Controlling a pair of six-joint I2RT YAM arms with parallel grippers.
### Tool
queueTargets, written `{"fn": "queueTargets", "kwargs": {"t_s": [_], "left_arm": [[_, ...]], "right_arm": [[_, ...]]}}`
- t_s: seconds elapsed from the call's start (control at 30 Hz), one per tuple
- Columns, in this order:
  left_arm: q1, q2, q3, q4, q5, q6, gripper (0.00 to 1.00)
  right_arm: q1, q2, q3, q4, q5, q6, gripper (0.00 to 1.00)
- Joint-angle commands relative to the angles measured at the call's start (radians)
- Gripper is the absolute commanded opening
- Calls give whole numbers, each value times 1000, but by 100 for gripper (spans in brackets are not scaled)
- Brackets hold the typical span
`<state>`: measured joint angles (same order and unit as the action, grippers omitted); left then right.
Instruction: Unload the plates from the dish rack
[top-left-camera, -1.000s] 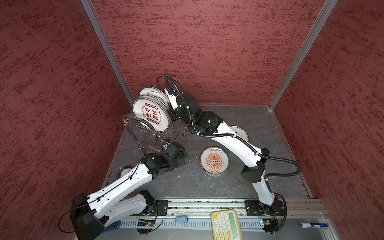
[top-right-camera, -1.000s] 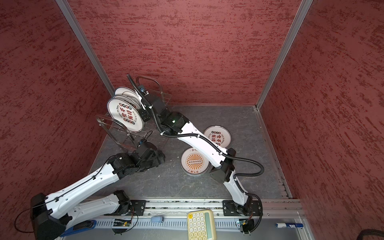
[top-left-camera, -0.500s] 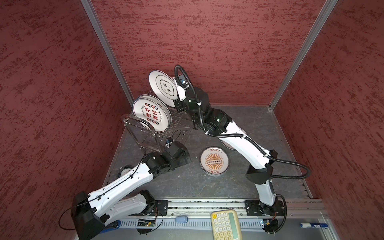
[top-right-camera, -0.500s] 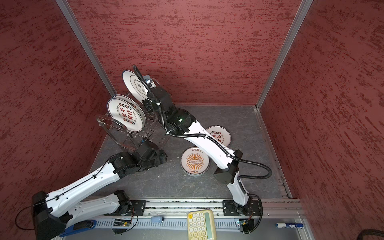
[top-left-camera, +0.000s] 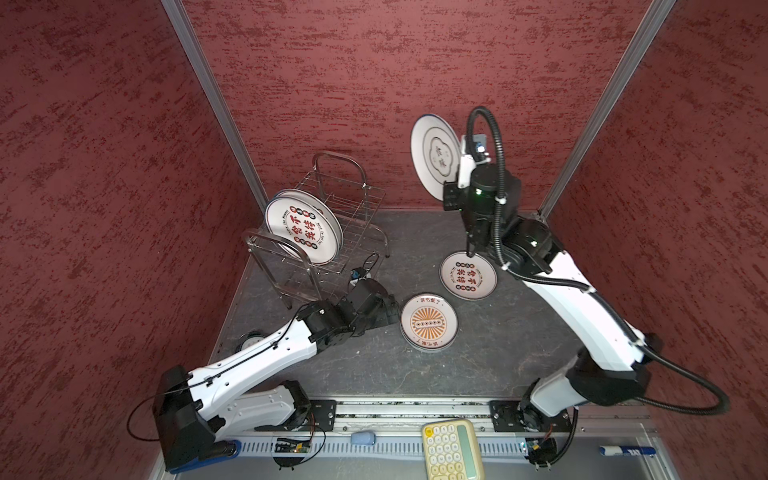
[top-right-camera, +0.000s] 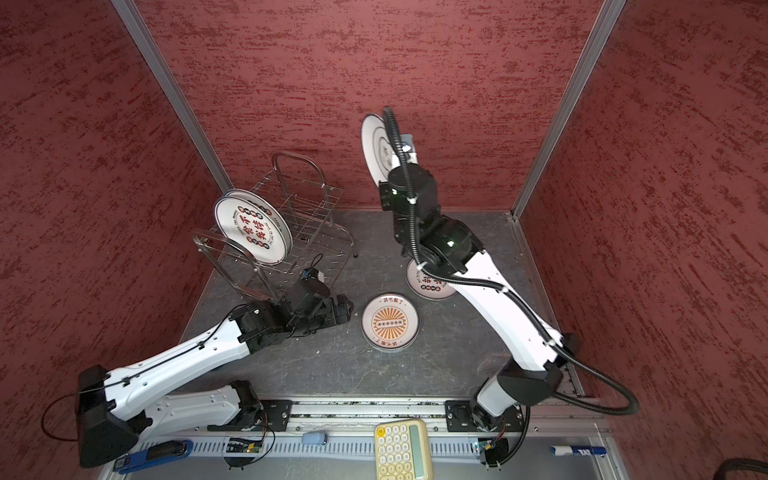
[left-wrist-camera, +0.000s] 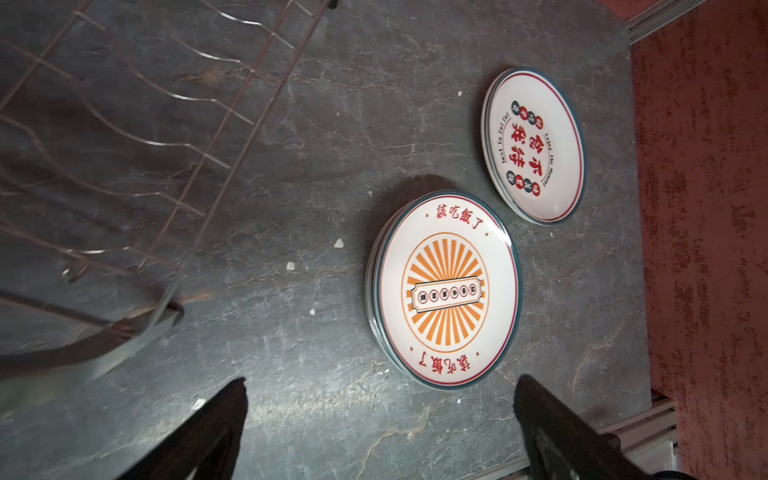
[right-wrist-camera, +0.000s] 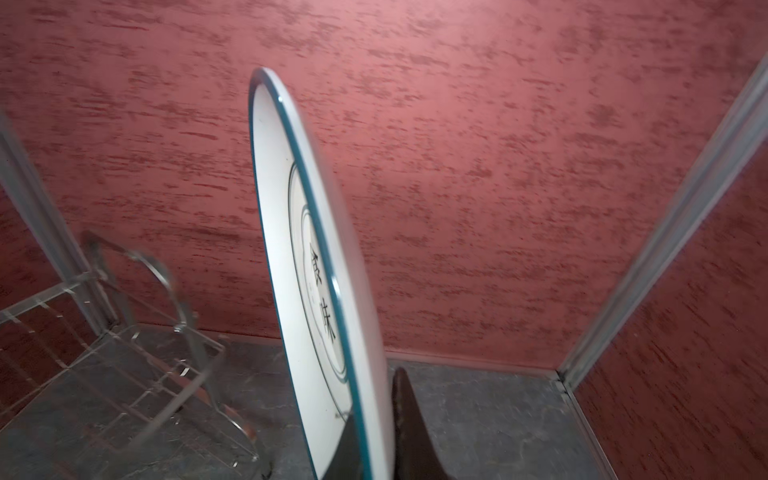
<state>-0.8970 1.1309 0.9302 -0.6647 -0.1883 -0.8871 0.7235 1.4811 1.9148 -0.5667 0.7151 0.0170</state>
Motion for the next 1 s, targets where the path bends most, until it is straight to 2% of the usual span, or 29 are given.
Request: {"fn": "queueTargets", "kwargs": {"t_s": [0.0,0.17,0.37,0.53,0.73,0.9,0.97], "left_arm": [[-3,58,30,173,47,66,100],[-2,176,85,315,103,107,100],[18,307,152,483,214,110,98],[32,406,215,542,278,101,95],[65,475,215,653,366,78,84],[82,498,205,698,385,78,77],[87,510,203,725,401,76,72]], "right_arm": [[-120,-169,-214,-73,-227,210,0],[-337,-395,-534,-59,-556,324,0],[-487,-528,-783,-8,-876,404,0],[-584,-580,-942,71,-1082,482,0],[-690,-612,-1077,204,-1303,579,0],[-749,-611,-1161,329,-1453,665,0],[-757,-604,-1180,353,-1474,678,0]]}}
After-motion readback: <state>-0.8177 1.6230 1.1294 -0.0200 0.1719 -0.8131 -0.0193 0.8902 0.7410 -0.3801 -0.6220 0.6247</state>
